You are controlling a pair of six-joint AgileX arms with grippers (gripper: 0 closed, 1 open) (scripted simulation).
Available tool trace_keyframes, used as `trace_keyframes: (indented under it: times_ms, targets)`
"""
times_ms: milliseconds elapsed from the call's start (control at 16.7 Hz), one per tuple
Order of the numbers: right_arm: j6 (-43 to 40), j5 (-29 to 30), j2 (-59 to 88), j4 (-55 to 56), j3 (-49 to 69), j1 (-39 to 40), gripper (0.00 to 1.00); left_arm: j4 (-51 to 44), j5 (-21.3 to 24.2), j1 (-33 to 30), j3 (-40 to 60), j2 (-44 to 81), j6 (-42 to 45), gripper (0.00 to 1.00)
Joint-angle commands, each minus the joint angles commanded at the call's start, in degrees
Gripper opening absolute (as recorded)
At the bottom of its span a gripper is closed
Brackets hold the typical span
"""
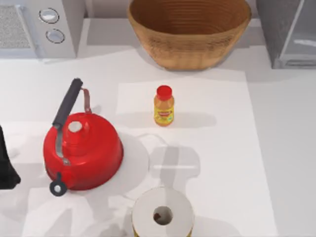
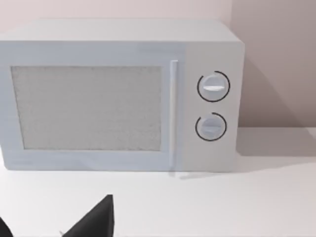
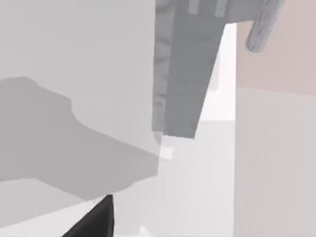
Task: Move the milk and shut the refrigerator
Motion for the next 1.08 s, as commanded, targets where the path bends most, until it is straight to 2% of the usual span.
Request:
trace_keyframes:
  times_ms: [240, 660, 900, 1080]
  targets:
    - [-6.3, -3.2, 9.1, -0.8, 2.6, -7.4, 1.0, 0.0, 0.0, 0.0, 0.0, 0.0, 0.0, 1.0]
    - [-6.7, -3.5, 10.0, -0.8, 2.7, -7.8, 1.0, 0.0, 0.0, 0.0, 0.0, 0.0, 0.0, 1.0]
    - [-0.8, -2.6, 10.4, 4.4, 2.6, -3.5, 1.0, 0.0, 0.0, 0.0, 0.0, 0.0, 0.0, 1.0]
    - [9.9, -1.1, 10.7, 13.6, 2.5, 3.2, 1.0, 0.0, 0.0, 0.0, 0.0, 0.0, 0.0, 1.0]
